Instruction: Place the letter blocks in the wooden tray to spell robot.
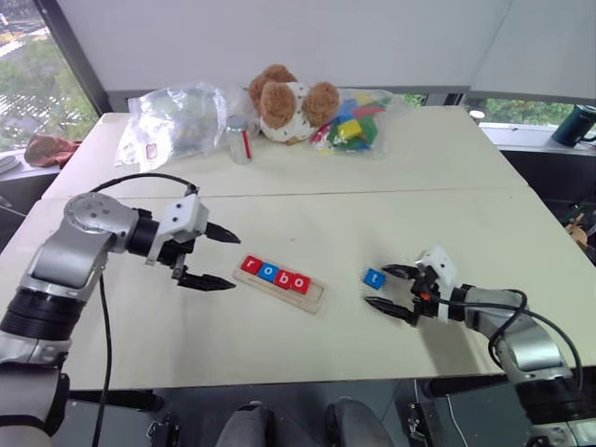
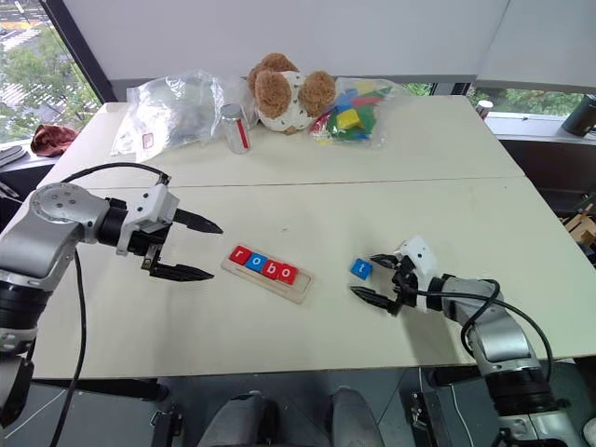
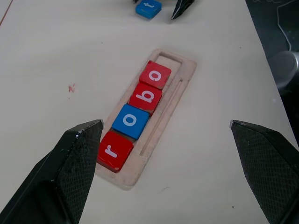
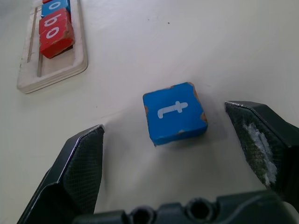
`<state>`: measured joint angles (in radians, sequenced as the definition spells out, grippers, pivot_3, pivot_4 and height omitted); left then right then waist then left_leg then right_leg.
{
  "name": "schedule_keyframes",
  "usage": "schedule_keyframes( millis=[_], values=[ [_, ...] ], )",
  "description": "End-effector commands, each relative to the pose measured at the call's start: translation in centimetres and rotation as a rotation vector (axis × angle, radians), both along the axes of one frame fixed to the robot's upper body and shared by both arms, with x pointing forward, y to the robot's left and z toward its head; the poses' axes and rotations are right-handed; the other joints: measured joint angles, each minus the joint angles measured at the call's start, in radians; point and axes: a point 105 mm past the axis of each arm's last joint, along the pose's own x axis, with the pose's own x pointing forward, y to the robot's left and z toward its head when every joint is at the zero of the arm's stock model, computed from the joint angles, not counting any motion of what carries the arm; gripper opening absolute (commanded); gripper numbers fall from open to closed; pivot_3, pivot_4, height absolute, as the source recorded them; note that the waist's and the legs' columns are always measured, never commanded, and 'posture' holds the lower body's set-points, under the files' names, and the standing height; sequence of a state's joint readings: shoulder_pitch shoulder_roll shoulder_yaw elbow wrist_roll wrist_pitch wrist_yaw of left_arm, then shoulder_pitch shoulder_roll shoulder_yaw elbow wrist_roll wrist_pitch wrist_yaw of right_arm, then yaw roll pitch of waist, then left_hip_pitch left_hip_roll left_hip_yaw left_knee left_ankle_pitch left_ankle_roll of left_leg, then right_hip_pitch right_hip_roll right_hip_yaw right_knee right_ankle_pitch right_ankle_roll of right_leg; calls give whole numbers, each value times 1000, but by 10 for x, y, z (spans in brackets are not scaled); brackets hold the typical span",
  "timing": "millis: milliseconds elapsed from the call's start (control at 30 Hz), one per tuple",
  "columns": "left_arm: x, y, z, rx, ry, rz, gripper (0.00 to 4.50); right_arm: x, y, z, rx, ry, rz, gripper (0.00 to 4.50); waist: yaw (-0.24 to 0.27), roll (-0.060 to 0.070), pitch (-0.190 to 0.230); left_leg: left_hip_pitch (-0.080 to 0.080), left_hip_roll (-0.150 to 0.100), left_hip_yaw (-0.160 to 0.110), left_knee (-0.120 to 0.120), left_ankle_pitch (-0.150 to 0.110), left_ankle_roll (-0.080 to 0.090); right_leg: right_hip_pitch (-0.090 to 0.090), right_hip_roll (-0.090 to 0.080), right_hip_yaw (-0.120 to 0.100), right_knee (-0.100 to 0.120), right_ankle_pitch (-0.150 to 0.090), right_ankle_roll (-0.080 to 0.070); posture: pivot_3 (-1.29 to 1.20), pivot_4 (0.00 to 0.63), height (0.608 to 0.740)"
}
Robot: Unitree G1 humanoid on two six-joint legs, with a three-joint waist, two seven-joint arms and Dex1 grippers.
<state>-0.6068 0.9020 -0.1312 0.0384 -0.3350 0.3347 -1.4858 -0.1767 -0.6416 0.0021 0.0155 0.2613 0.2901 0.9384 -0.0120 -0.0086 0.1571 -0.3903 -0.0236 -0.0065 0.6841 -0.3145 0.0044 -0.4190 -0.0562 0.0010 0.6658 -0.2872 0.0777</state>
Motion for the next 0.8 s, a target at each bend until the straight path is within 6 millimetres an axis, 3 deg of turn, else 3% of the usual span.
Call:
schedule_keyframes(
  millis=[33, 167, 267, 400, 567, 800],
  values=[
    [1, 5, 9, 4, -52, 17, 4500, 5, 0, -2, -20, -31, -10, 3122, 0, 0, 0, 0, 0, 0, 0, 0, 0, 0, 0, 0, 0, 0, 0, 0, 150, 740],
    [1, 5, 8, 5, -53, 22, 4500, 4, -1, -4, -36, -35, 0, 1114, 0, 0, 0, 0, 0, 0, 0, 0, 0, 0, 0, 0, 0, 0, 0, 0, 150, 740],
    [1, 7, 6, 12, -52, 23, 4500, 5, 5, 13, -37, -76, 37, 1124, 0, 0, 0, 0, 0, 0, 0, 0, 0, 0, 0, 0, 0, 0, 0, 0, 150, 740],
    [2, 11, -1, 50, -56, 17, 4500, -9, 41, 47, -28, -93, 223, 1124, -4, 1, 1, 0, 0, 0, 0, 0, 0, 0, 0, 0, 0, 0, 0, 0, 150, 740],
    [3, 5, -3, 28, -58, 9, 4500, -18, 80, 43, -139, -43, 330, 1124, 1, 1, 0, 0, 0, -1, 0, 0, 0, -1, 0, 0, 0, 0, 0, 0, 150, 740],
    [2, 3, -6, 10, -54, 18, 4500, -22, 97, 33, -217, -6, 337, 1124, 1, 1, 0, -2, -2, -1, 0, 0, 0, -1, -3, -1, -1, 0, 0, 0, 150, 740]
  ],
)
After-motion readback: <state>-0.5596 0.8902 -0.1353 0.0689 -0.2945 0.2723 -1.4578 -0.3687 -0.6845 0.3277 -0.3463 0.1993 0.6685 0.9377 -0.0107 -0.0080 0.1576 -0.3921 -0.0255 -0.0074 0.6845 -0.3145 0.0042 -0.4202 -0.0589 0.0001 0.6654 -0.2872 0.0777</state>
